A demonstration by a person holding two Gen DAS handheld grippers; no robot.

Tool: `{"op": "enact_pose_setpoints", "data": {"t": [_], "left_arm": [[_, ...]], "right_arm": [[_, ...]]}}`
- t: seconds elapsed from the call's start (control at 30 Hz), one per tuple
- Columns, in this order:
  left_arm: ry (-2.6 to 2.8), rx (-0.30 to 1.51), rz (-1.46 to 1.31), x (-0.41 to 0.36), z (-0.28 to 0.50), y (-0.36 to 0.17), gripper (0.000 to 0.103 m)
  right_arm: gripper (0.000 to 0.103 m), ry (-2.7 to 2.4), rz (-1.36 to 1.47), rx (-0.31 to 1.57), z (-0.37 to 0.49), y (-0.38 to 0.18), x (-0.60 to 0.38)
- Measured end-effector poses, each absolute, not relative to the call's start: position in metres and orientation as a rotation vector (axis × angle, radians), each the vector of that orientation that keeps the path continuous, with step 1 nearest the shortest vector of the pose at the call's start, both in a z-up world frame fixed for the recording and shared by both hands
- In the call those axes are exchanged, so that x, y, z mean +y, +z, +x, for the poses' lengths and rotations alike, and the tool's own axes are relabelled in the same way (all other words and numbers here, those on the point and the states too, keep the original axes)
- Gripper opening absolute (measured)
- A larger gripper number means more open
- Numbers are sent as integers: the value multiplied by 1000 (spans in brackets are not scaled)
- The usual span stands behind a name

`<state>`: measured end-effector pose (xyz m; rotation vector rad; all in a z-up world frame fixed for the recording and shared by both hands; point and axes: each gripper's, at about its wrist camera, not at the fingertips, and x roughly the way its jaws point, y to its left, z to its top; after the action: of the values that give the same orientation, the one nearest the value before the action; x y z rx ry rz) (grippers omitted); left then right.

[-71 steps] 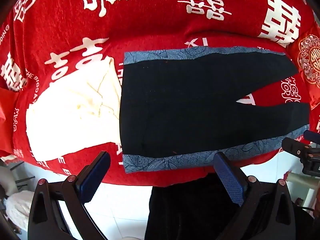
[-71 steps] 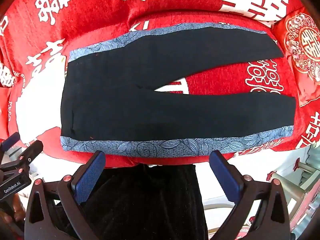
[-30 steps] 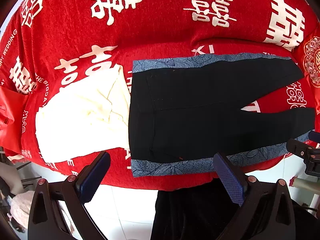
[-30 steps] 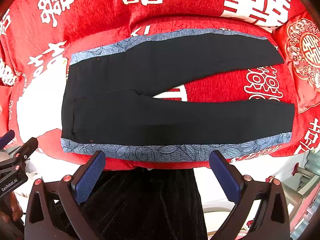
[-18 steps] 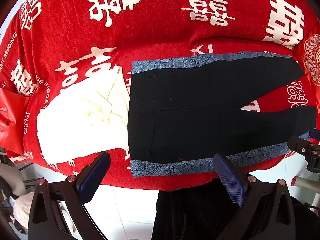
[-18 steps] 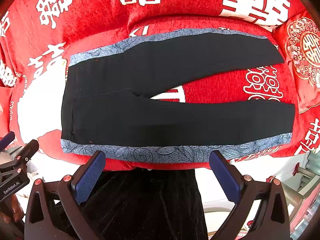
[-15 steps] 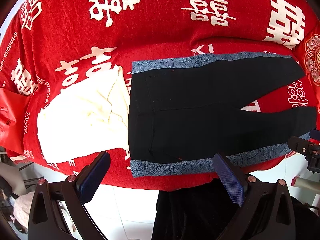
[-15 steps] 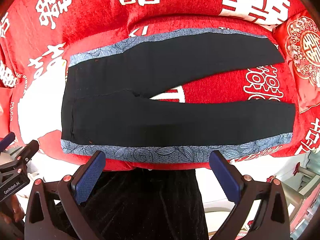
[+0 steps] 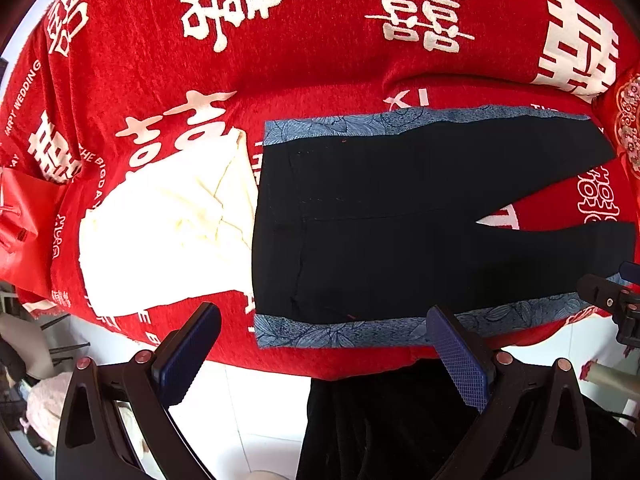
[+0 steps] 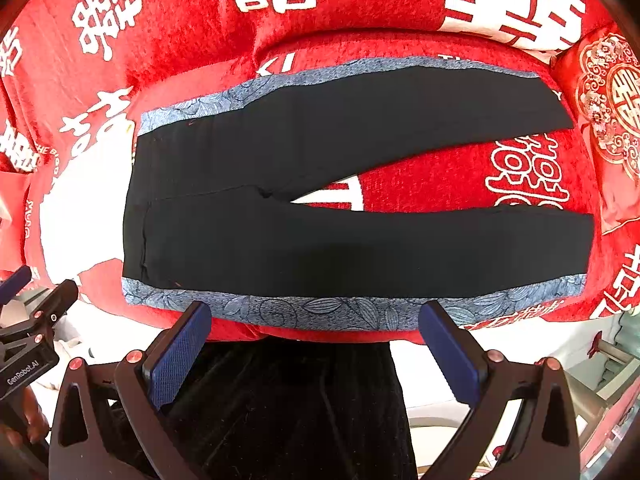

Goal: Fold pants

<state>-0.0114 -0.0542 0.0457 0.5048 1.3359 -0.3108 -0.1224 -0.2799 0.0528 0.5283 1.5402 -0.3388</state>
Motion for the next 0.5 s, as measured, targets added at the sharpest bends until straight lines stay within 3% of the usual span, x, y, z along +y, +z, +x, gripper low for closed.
{"op": "enact_pose_setpoints", "data": {"t": [0.5], "left_arm": [[-203,1408,454,-70,-72,36,103]], "right_arm": [[103,-242,579,1598,-166,37,-318]]}}
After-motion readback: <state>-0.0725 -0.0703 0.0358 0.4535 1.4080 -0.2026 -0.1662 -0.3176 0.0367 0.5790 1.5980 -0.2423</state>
